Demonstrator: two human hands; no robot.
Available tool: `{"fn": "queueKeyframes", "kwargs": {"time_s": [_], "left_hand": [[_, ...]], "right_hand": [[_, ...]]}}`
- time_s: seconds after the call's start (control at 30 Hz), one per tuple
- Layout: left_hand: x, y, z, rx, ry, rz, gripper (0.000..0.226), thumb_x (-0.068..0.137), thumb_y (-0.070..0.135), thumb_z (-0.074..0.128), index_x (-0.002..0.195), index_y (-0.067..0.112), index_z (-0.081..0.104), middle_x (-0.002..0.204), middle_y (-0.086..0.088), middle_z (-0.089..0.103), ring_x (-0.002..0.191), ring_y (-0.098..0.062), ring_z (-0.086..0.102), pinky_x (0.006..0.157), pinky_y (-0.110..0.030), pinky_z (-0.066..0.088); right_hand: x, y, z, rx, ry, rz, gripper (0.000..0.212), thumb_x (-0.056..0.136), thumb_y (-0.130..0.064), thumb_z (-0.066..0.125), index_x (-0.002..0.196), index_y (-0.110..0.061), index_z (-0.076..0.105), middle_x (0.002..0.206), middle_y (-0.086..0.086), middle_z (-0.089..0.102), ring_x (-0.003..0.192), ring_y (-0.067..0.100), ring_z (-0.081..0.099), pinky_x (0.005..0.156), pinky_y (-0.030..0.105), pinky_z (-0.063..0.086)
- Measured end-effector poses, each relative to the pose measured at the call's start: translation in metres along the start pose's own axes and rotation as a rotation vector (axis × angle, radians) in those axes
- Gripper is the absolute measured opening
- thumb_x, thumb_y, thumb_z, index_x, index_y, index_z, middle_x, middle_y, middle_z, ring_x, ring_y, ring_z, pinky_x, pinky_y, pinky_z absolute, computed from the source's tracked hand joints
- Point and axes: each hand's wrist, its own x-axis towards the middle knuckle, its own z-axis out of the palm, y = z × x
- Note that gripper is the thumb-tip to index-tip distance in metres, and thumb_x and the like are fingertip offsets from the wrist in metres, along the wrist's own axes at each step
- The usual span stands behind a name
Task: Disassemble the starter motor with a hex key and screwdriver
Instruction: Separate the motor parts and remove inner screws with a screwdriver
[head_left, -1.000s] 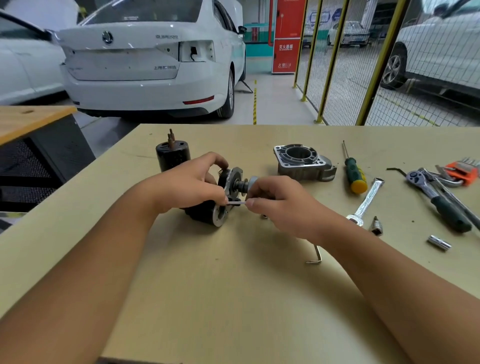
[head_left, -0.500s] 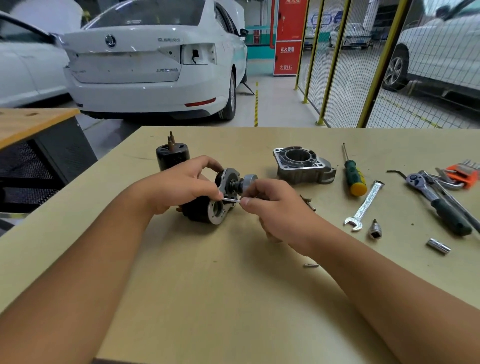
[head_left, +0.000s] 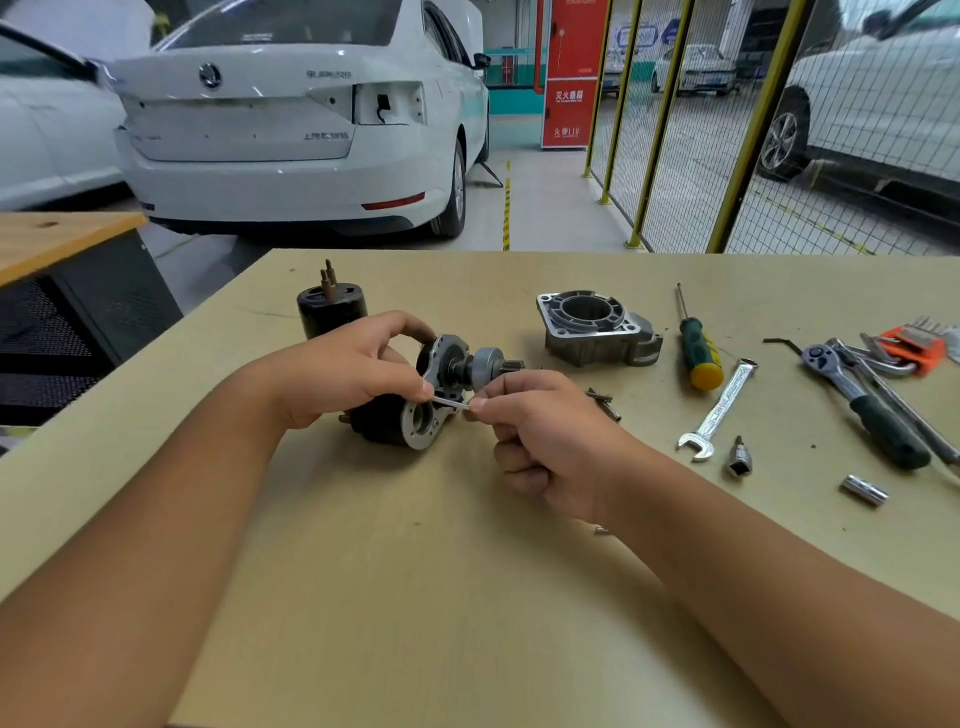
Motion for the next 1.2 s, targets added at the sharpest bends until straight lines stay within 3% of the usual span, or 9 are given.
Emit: {"fn": "queueKeyframes", "kwargs": {"time_s": [0.17,0.37,0.47,0.67,0.83,1.0,1.2], "left_hand": [[0.001,-0.001,-0.002,-0.009,-0.008,-0.001,0.06,0.072,0.028,0.075,0.128,0.03,0.055,0.077,-0.003,0.068,0.075,-0.014,0.063,0.07,-0.03,0.045],[0.001,-0.004,-0.003,-0.039,-0.01,-0.003,0.07,0.062,0.041,0.08,0.127,0.032,0.056,0.083,-0.01,0.066,0.08,-0.026,0.051,0.075,-0.041,0.036],[0.0,-0.004,-0.003,-0.039,-0.018,-0.004,0.063,0.068,0.037,0.079,0.127,0.033,0.056,0.083,-0.01,0.066,0.08,-0.026,0.051,0.076,-0.043,0.036],[-0.003,0.001,-0.002,0.032,-0.041,0.008,0.06,0.075,0.033,0.074,0.131,0.035,0.052,0.081,0.001,0.074,0.072,-0.007,0.064,0.071,-0.031,0.046],[-0.005,0.002,-0.001,0.053,-0.043,0.018,0.062,0.076,0.031,0.073,0.134,0.035,0.05,0.077,0.005,0.073,0.068,-0.003,0.065,0.061,-0.016,0.047],[-0.005,-0.001,0.0,0.043,-0.024,0.026,0.059,0.074,0.033,0.075,0.129,0.038,0.053,0.087,-0.005,0.075,0.08,-0.018,0.064,0.076,-0.039,0.047],[-0.006,0.003,0.003,0.104,0.003,0.044,0.058,0.076,0.034,0.075,0.129,0.039,0.052,0.089,-0.009,0.076,0.081,-0.023,0.068,0.076,-0.043,0.053]], "right_hand": [[-0.001,-0.001,0.0,0.045,-0.007,0.034,0.004,0.097,-0.006,0.058,0.098,-0.008,0.061,0.06,-0.002,0.026,0.044,0.01,0.02,0.039,0.016,0.017],[0.0,0.001,0.0,0.043,-0.006,0.017,0.004,0.098,-0.007,0.058,0.096,-0.007,0.062,0.06,-0.001,0.027,0.045,0.01,0.02,0.041,0.017,0.016],[-0.001,0.002,0.001,0.04,0.006,0.009,0.006,0.099,-0.007,0.057,0.096,-0.007,0.062,0.059,-0.002,0.029,0.044,0.01,0.022,0.04,0.017,0.018],[-0.003,0.001,0.004,-0.021,0.047,-0.007,0.006,0.099,-0.008,0.058,0.096,-0.008,0.063,0.06,0.0,0.031,0.043,0.01,0.025,0.039,0.018,0.019],[-0.005,0.0,0.006,0.102,0.042,0.074,0.006,0.098,-0.004,0.057,0.095,-0.008,0.061,0.057,-0.003,0.03,0.043,0.009,0.023,0.038,0.017,0.017],[-0.005,0.004,0.011,0.286,0.054,0.188,0.006,0.098,-0.006,0.054,0.093,-0.011,0.054,0.057,-0.005,0.025,0.043,0.007,0.018,0.035,0.018,0.014],[-0.004,0.009,0.015,0.358,0.104,0.192,0.009,0.097,-0.005,0.054,0.103,-0.011,0.051,0.055,-0.005,0.026,0.042,0.007,0.019,0.034,0.016,0.017]]}}
